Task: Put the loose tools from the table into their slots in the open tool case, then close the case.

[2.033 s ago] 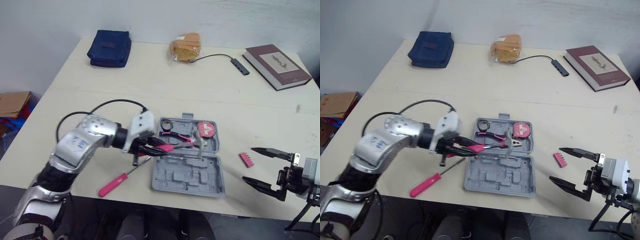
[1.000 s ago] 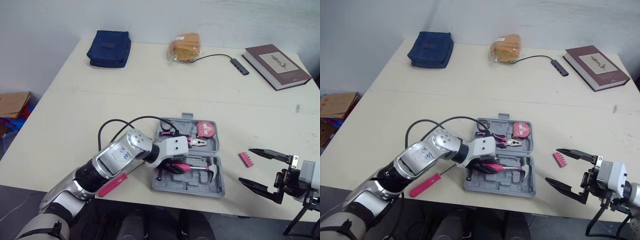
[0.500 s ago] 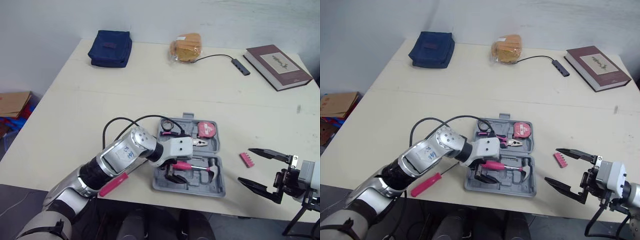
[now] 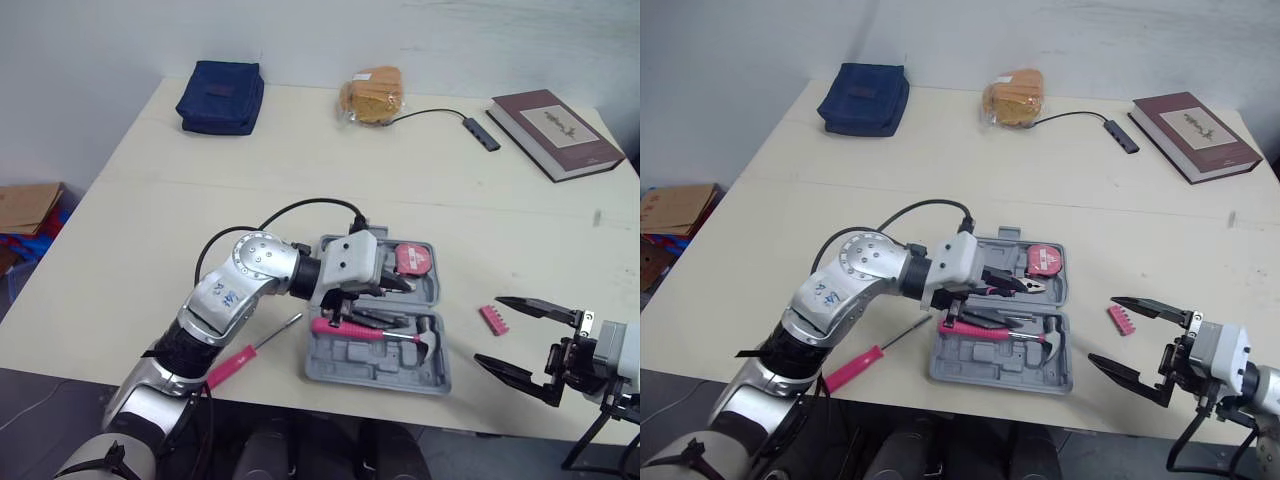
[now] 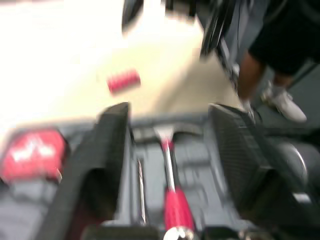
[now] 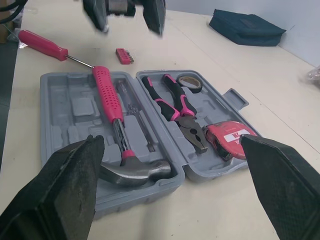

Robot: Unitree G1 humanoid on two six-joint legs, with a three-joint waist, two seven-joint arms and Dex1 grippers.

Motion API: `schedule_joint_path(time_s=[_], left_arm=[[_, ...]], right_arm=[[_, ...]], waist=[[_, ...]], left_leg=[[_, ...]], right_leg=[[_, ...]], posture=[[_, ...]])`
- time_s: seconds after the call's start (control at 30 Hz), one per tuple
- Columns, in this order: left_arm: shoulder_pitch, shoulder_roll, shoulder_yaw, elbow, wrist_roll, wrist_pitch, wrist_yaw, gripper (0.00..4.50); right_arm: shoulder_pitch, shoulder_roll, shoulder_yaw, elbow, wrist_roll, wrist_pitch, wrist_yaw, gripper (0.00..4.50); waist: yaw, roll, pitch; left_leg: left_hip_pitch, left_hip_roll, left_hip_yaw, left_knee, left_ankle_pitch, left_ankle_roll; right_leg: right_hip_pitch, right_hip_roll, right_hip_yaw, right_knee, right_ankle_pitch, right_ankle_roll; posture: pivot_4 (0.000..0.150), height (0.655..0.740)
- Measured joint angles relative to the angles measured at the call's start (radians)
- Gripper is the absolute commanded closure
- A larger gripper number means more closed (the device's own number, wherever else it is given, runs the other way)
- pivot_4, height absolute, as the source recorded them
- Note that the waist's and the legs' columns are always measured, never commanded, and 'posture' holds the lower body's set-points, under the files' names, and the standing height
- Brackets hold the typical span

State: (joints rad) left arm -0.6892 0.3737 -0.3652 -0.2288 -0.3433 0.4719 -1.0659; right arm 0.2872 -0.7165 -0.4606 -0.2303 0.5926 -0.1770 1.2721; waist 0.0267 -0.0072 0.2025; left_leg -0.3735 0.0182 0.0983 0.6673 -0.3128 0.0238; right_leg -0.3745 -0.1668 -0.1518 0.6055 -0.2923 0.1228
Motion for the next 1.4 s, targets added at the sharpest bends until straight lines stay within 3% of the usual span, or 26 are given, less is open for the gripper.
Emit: schedule_joint_path(time_s=[0.07,0.47,1.4], left_arm=[[0.029,0.000,-0.002,0.034,0.004,-0.029,-0.009,4.45],[0.151,0.004,-0.046,0.168,0.098,-0.132,-0.009,4.45],[0.109,0.016,-0.149,0.166,0.254,-0.104,0.026,4.45]], right_arm=[[0.000,0.003,0.004,0.002,-0.002,0.000,0.000,0.00],[-0.008,0.005,0.019,0.010,-0.013,-0.001,0.000,0.00],[-0.023,0.019,0.026,0.030,-0.023,-0.021,-0.012,0.00]], waist=[[-0.002,0.000,0.000],[-0.001,0.000,0.000],[0.002,0.000,-0.001]], left_leg=[[0.000,0.000,0.000,0.000,0.000,0.000],[0.000,0.000,0.000,0.000,0.000,0.000],[0.001,0.000,-0.001,0.000,0.000,0.000]], right_leg=[[0.000,0.000,0.000,0.000,0.000,0.000],[0.000,0.000,0.000,0.000,0.000,0.000],[0.001,0.000,-0.001,-0.001,0.000,0.000]], posture=[[0.150,0.7400],[0.150,0.7400],[0.150,0.7400]])
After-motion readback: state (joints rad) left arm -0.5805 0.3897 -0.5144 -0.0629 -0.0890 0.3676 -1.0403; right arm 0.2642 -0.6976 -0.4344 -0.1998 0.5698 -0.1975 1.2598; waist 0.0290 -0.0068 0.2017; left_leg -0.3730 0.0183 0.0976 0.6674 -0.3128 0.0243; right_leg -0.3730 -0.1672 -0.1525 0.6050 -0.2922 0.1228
